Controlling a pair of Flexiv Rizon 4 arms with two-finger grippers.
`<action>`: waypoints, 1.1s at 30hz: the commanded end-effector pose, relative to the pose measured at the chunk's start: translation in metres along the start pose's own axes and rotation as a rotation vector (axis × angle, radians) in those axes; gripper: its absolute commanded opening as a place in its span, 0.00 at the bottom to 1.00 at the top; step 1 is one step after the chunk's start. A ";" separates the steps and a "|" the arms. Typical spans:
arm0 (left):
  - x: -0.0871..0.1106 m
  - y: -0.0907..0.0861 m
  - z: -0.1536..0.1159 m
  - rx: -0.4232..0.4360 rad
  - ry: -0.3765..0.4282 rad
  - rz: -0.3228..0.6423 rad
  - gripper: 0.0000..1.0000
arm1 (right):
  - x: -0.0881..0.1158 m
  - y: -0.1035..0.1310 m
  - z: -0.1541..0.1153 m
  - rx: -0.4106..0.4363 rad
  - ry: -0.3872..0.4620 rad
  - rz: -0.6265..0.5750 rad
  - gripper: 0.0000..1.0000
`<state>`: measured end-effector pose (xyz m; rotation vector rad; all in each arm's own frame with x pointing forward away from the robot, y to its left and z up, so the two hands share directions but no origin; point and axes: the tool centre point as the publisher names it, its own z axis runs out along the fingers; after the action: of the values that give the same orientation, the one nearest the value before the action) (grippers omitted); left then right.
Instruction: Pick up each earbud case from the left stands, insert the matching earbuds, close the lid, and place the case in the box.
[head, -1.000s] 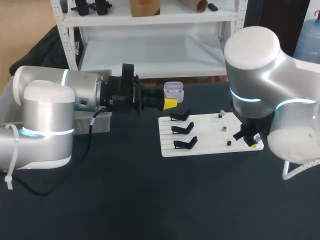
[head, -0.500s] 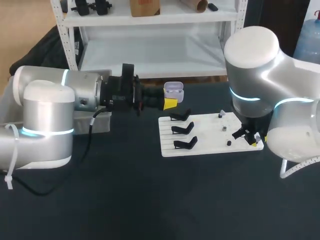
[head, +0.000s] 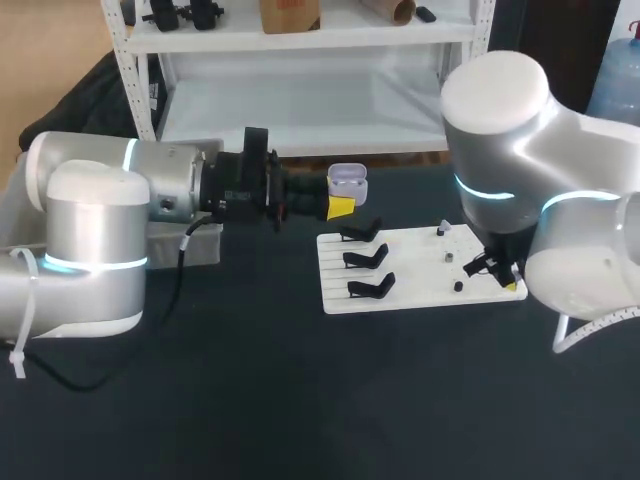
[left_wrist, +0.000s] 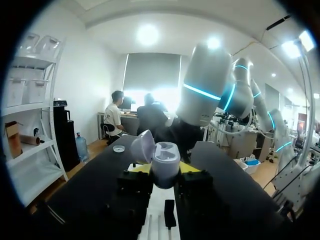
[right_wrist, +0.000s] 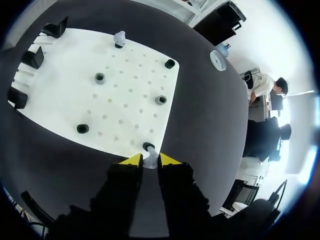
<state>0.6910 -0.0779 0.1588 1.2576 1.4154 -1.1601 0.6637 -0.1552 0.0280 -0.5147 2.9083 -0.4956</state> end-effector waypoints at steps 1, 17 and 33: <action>0.000 0.001 0.000 0.001 -0.002 0.001 0.00 | 0.004 -0.002 -0.031 0.003 -0.002 0.017 0.00; 0.000 0.001 0.000 0.001 -0.002 0.001 0.00 | -0.013 0.026 -0.155 -0.093 0.072 -0.056 0.00; 0.000 0.001 0.000 0.001 -0.002 0.001 0.00 | -0.029 0.047 -0.212 -0.098 0.010 -0.169 0.00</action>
<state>0.6910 -0.0779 0.1588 1.2577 1.4153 -1.1603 0.6343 -0.0406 0.2122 -0.7789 2.9255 -0.3779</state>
